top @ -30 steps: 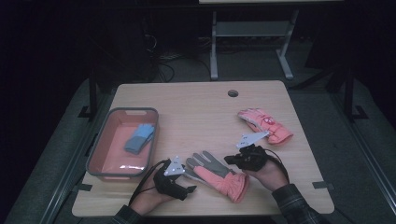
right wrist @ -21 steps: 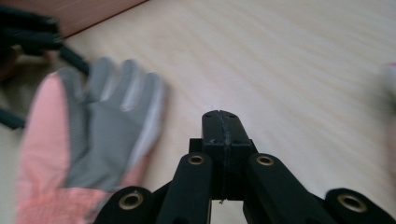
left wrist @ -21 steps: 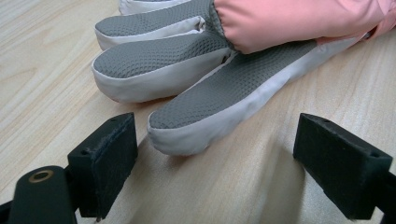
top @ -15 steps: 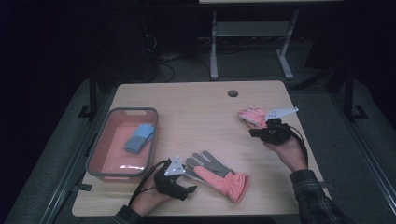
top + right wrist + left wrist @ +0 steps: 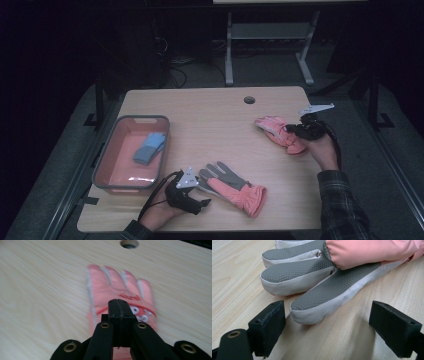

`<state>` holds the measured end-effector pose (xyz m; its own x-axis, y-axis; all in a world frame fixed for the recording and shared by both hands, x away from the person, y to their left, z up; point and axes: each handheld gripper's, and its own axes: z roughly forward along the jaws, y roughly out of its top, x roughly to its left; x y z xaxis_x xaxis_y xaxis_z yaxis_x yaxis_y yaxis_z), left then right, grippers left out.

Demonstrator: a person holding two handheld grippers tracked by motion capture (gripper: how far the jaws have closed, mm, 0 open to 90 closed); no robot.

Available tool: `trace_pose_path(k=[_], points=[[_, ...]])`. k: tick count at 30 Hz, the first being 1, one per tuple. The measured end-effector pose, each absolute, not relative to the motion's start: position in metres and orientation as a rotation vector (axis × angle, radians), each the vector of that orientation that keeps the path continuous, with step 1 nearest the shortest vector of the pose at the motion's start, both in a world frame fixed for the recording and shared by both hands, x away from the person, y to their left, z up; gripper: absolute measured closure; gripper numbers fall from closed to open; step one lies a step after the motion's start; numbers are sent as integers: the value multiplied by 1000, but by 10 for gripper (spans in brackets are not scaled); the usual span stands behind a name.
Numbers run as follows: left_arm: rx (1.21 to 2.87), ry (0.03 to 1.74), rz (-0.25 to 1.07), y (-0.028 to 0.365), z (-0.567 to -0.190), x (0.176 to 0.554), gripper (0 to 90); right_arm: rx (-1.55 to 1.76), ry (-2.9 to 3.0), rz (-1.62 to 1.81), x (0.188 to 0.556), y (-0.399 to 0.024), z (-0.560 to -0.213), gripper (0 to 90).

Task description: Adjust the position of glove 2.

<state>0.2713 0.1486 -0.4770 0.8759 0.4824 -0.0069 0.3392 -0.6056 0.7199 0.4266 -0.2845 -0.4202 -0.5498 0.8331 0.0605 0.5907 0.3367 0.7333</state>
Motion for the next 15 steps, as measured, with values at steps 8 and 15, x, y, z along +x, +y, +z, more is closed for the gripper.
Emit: trace_pose_path(k=[8, 15], points=[[2278, 590, 240, 149, -477, 271, 128, 1314, 2329, 965, 435, -288, -447, 900], [2277, 587, 242, 149, -477, 271, 128, 1280, 2342, 936, 430, -284, -450, 900]])
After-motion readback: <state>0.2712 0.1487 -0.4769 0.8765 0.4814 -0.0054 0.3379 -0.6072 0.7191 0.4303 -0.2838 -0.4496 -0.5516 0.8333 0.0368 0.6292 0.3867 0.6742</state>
